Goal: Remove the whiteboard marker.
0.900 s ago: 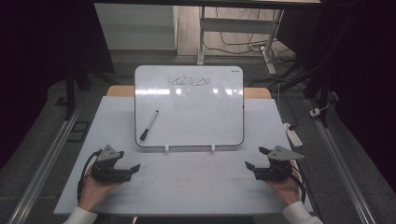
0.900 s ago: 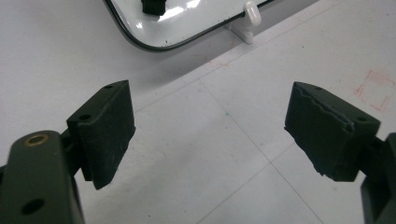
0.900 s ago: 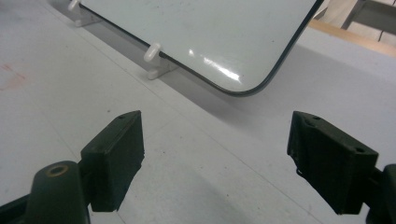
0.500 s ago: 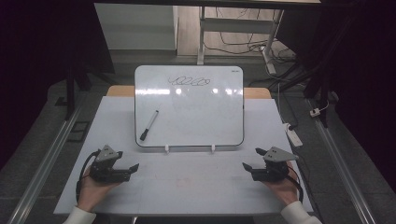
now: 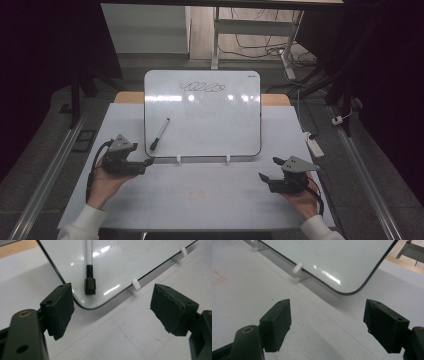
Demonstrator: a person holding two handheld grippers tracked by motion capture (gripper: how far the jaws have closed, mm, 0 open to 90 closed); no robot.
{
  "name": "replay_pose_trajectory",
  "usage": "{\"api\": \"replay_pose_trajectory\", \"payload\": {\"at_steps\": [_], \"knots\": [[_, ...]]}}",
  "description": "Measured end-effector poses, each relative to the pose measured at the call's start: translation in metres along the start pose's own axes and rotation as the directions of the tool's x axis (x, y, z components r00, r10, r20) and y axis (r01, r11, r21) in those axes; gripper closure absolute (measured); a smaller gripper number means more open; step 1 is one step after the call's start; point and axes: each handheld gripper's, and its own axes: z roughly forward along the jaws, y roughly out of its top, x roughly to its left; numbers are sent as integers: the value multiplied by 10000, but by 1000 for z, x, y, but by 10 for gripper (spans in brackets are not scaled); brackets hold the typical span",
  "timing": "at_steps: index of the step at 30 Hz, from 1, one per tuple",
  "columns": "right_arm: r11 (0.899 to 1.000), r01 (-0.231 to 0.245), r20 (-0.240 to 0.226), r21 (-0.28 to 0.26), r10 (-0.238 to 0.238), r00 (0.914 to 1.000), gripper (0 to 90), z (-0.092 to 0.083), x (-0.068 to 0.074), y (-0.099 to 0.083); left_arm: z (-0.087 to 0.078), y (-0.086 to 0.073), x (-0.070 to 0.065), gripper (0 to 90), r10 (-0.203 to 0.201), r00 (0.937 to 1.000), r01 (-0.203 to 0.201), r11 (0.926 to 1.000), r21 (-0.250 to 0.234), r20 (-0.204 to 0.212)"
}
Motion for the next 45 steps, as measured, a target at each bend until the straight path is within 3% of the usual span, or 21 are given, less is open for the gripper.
{"api": "replay_pose_trajectory", "payload": {"at_steps": [10, 14, 17, 26, 32, 37, 44, 45], "knots": [[10000, 29, 9, -12, -29, 10000, 220, 1, 2, 2, 7, 32, -8, 216, 522, 9984, -526, 9985, -156, -219], [9999, 90, -30, 98, -90, 10000, 220, 3, 5, 1, 18, 45, -9, 238, 748, 9962, -754, 9971, -115, -455], [9998, 97, -66, 166, -96, 9999, 220, 6, 6, 0, 29, 52, -9, 252, 977, 9913, -978, 9952, 33, -880], [9993, 122, -64, 354, -120, 9999, 220, 9, 8, -2, 50, 63, -1, 326, 1046, 9829, -1047, 9945, 76, -1514], [9988, 130, 29, 470, -131, 9999, 221, 11, 8, -4, 64, 66, 4, 421, 1195, 9754, -1197, 9928, 98, -1850], [9986, 122, 95, 510, -127, 9999, 222, 12, 8, -4, 77, 67, 3, 493, 1452, 9646, -1434, 9894, 246, -2199], [9982, 151, 167, 579, -160, 9997, 222, 13, 8, -5, 86, 67, 3, 603, 1707, 9549, -1637, 9853, 487, -2429], [9982, 138, 178, 591, -149, 9997, 222, 13, 8, -5, 87, 67, 2, 618, 1837, 9490, -1759, 9830, 531, -2561]]}}
